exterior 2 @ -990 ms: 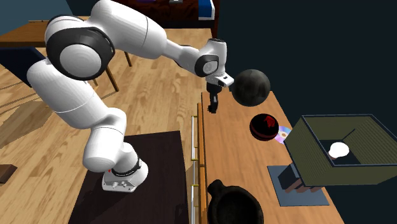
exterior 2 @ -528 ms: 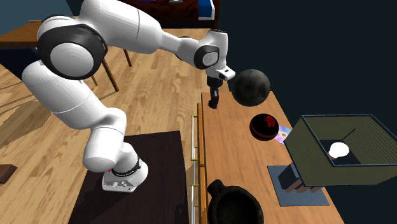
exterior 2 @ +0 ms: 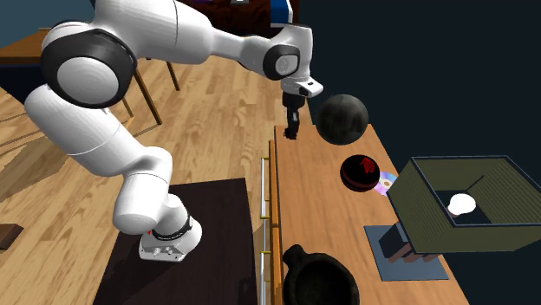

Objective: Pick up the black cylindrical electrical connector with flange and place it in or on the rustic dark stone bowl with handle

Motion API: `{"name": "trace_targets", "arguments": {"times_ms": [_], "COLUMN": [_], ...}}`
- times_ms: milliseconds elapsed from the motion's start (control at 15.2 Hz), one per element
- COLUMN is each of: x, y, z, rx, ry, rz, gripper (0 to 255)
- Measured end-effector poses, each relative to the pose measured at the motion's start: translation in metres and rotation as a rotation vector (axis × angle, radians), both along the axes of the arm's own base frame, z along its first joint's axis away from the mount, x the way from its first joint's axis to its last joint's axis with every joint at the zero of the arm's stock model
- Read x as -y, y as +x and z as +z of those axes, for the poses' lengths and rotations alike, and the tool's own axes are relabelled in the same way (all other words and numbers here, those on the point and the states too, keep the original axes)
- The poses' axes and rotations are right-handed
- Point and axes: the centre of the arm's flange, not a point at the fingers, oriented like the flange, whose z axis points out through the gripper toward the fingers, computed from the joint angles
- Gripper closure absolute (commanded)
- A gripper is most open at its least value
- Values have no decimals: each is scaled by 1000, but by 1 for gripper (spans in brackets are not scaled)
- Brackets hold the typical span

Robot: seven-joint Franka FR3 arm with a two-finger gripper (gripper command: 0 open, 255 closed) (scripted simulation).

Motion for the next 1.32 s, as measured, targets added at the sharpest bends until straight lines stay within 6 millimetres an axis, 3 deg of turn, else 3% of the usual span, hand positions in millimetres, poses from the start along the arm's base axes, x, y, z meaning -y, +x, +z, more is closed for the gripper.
{"name": "trace_targets", "arguments": {"times_ms": [1056,1320], "x": [0,43], "y": [0,-2], "z": [83,87], "rx": [0,0], "ry": [0,0], "rz": [0,-1], "gripper": [255,255]}}
